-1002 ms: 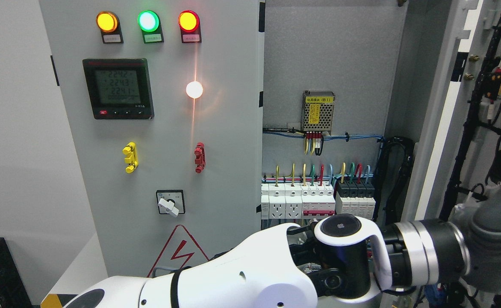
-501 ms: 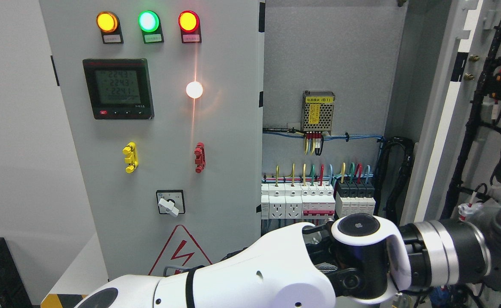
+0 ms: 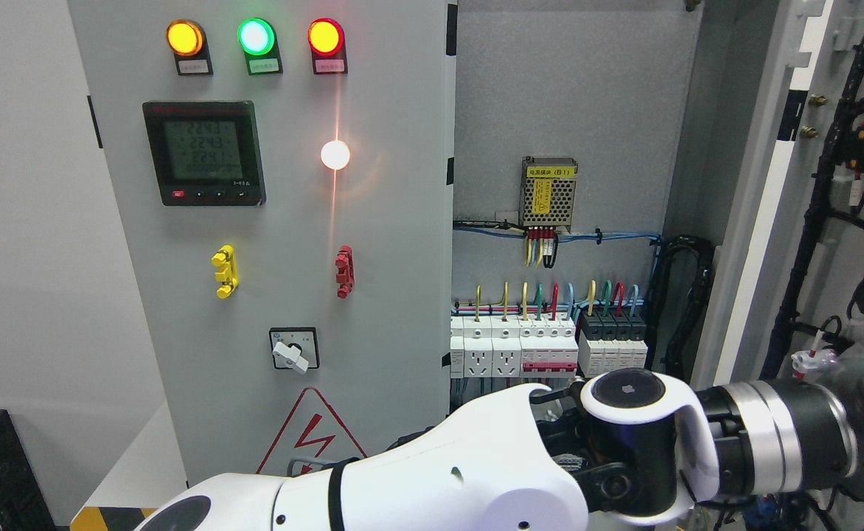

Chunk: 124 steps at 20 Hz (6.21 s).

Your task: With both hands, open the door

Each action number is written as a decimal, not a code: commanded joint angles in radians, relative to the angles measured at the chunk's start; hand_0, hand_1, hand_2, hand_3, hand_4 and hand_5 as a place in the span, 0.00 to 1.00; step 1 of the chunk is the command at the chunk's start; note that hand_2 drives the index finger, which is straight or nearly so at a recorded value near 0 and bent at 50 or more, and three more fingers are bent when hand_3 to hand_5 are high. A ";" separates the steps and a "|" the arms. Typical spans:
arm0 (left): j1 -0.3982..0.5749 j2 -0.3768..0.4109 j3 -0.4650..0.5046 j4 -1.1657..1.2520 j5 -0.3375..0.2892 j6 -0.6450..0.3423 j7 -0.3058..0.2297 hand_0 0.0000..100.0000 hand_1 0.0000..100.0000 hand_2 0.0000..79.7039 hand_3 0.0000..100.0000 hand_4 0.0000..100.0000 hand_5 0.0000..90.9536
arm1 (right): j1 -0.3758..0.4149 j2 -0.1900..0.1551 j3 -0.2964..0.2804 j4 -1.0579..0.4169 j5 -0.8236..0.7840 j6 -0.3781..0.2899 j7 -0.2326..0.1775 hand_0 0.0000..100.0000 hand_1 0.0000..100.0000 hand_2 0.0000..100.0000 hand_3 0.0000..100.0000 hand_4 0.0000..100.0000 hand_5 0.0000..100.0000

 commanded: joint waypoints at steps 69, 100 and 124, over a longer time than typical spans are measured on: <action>1.432 0.444 0.442 0.959 -0.674 -0.119 -0.152 0.00 0.00 0.00 0.00 0.00 0.00 | 0.000 0.000 0.001 0.000 0.000 0.000 -0.001 0.00 0.00 0.00 0.00 0.00 0.00; 1.558 0.240 1.028 1.333 -1.379 -0.189 -0.150 0.00 0.00 0.00 0.00 0.00 0.00 | 0.000 0.000 0.000 -0.040 0.000 -0.001 -0.001 0.00 0.00 0.00 0.00 0.00 0.00; 1.558 0.148 1.057 1.379 -1.378 -0.251 0.020 0.00 0.00 0.00 0.00 0.00 0.00 | 0.251 -0.028 0.024 -0.838 -0.002 -0.016 -0.001 0.00 0.00 0.00 0.00 0.00 0.00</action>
